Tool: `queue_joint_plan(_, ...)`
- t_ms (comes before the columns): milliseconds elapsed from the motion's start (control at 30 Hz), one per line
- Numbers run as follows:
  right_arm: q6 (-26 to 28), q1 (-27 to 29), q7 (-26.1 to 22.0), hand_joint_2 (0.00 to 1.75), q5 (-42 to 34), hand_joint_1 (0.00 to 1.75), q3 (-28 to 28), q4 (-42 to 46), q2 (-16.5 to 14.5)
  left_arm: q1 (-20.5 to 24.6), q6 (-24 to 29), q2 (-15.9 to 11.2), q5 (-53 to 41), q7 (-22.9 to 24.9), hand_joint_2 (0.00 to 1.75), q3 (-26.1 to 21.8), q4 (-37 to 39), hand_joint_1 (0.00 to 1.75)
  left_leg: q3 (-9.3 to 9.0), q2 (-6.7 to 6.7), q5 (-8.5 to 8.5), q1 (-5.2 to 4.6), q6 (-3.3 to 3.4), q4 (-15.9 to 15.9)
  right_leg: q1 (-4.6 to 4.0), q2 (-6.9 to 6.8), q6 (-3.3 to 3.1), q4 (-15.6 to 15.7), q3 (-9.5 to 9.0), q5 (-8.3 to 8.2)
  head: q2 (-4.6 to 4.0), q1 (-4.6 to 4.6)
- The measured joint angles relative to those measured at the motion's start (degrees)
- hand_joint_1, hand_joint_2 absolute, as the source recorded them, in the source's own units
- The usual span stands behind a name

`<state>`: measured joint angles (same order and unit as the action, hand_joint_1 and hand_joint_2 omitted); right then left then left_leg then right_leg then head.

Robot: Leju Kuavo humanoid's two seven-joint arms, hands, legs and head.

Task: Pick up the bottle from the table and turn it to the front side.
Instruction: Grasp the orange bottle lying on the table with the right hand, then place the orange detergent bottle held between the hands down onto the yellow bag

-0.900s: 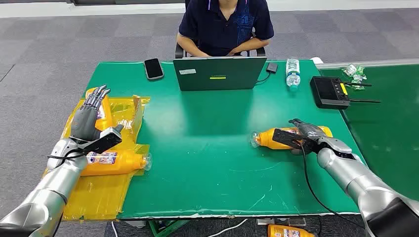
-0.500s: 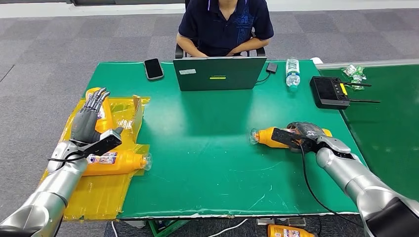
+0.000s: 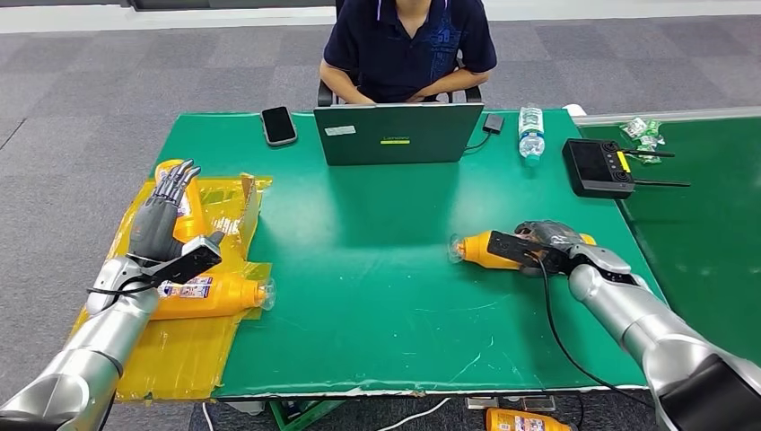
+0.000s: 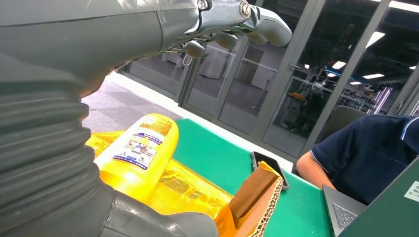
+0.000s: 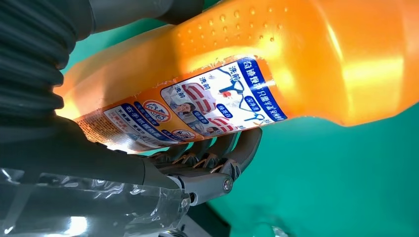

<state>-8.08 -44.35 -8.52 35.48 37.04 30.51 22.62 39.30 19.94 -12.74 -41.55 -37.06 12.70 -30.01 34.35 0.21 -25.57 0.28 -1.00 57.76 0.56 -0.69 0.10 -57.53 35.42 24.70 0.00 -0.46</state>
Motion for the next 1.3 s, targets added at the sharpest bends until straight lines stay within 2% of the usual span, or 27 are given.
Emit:
queue_joint_plan(133, 1.0, -1.01, -0.79, 1.75, 0.11, 1.75, 0.36, -0.08, -1.37, 0.0, 0.01, 0.08, 0.21, -0.11, 1.75, 0.0, 0.02, 0.0, 0.02, 0.01, 0.01, 0.01, -0.01, 0.0, 0.0, 0.01, 0.0, -0.02, 0.02, 0.0, 0.0, 0.0)
queue_joint_plan(200, 4.03, -1.8, -2.21, 1.75, -1.27, 1.75, 0.39, -0.05, -2.84, 0.04, -0.14, 0.38, 0.44, -0.15, 1.75, 0.0, 0.02, 0.0, 0.02, 0.04, 0.01, 0.02, -0.01, 0.0, -0.01, 0.06, -0.01, -0.03, 0.03, 0.0, 0.0, 0.01)
queue_joint_plan(333, 11.85, -4.7, -2.81, 1.75, -4.82, 1.75, 0.24, 0.08, -8.91, 0.92, -0.84, 2.48, 0.46, -0.15, 1.75, 0.0, 0.02, 0.0, 0.01, 0.23, 0.04, 0.06, -0.06, 0.0, -0.06, 0.24, -0.1, -0.04, 0.13, -0.07, 0.0, -0.01)
queue_joint_plan(500, 13.82, -8.14, -1.51, 1.75, -5.62, 1.75, 0.07, 0.29, -15.73, 2.24, -1.47, 5.24, 0.44, -0.11, 1.75, 0.06, 0.04, 0.0, 0.01, 0.2, 0.1, 0.09, -0.13, 0.0, -0.09, 0.19, -0.13, -0.05, 0.14, -0.08, 0.0, 0.0)
queue_joint_plan(667, 15.06, -9.46, -1.66, 1.75, -5.67, 1.75, -0.57, 0.4, -19.66, 2.85, -2.03, 6.87, 0.55, -0.14, 1.75, 0.07, 0.26, 0.0, 0.02, 0.19, 0.1, 0.09, -0.13, 0.0, -0.08, 0.19, -0.13, -0.05, 0.14, -0.09, 0.0, 0.0)
queue_joint_plan(833, 15.46, -10.14, -1.71, 1.75, -6.59, 1.75, -2.1, 0.94, -23.6, 3.62, -2.89, 9.65, 1.26, -0.16, 1.75, 0.07, 0.56, 0.0, 0.04, 0.16, 0.1, 0.09, -0.13, 0.0, -0.07, 0.17, -0.13, -0.04, 0.15, -0.09, 0.0, 0.0)
queue_joint_plan(1033, 15.61, -10.59, -3.48, 1.75, -7.71, 1.75, -4.57, 1.2, -27.04, 4.58, -4.7, 12.82, 3.32, -0.19, 1.75, 0.07, 0.51, 0.0, 0.03, 0.16, 0.1, 0.09, -0.13, 0.0, -0.08, 0.18, -0.13, -0.04, 0.15, -0.09, 0.0, 0.0)
queue_joint_plan(1300, 15.8, -10.46, -6.52, 1.75, -9.9, 1.75, -6.79, 1.19, -29.36, 4.83, -8.08, 15.44, 9.31, -0.21, 1.75, 0.07, -0.68, 0.0, 0.03, 0.16, 0.1, 0.09, -0.13, 0.0, -0.09, 0.19, -0.13, -0.05, 0.15, -0.09, 0.0, 0.0)
